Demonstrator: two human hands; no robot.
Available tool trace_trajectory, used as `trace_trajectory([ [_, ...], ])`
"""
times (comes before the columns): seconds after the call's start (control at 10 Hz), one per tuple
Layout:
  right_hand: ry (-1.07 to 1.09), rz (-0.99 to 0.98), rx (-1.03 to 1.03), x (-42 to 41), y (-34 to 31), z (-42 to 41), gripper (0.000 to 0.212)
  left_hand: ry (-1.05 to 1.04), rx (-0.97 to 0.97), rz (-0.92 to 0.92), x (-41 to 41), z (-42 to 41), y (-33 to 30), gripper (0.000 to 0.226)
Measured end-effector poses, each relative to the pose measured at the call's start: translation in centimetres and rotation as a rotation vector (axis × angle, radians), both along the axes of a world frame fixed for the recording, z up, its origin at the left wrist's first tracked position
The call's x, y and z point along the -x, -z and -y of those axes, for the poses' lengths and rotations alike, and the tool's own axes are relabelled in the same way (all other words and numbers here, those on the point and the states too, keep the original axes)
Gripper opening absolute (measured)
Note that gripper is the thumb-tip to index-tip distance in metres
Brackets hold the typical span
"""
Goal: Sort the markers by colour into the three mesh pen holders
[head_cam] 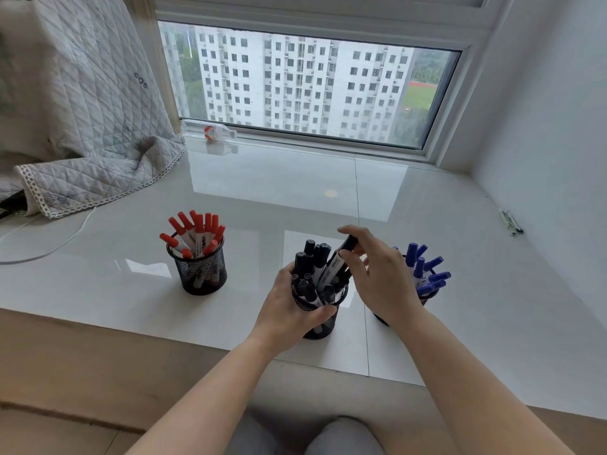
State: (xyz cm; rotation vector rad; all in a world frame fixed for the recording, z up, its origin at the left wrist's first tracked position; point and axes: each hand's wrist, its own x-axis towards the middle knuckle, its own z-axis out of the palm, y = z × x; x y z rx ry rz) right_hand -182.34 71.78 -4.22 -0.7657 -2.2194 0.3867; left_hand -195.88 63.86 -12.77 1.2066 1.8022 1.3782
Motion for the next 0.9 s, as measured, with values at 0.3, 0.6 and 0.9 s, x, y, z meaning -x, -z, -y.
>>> trace_trajectory([
  [0.3,0.079,-0.02,-0.092,0.2,1.3,-0.2,0.024,-0.005,0.01,-0.004,0.0,0.0,0.1,0.086],
  [0.6,-0.014,0.072,0.249,-0.2,2.5,-0.6,0.033,-0.006,0.002,0.004,0.1,-0.2,0.0,0.075],
  [0.9,0.146,-0.585,0.572,-1.6,3.1,2.9,0.031,-0.205,-0.119,-0.055,-2.0,2.1,-0.3,0.102],
])
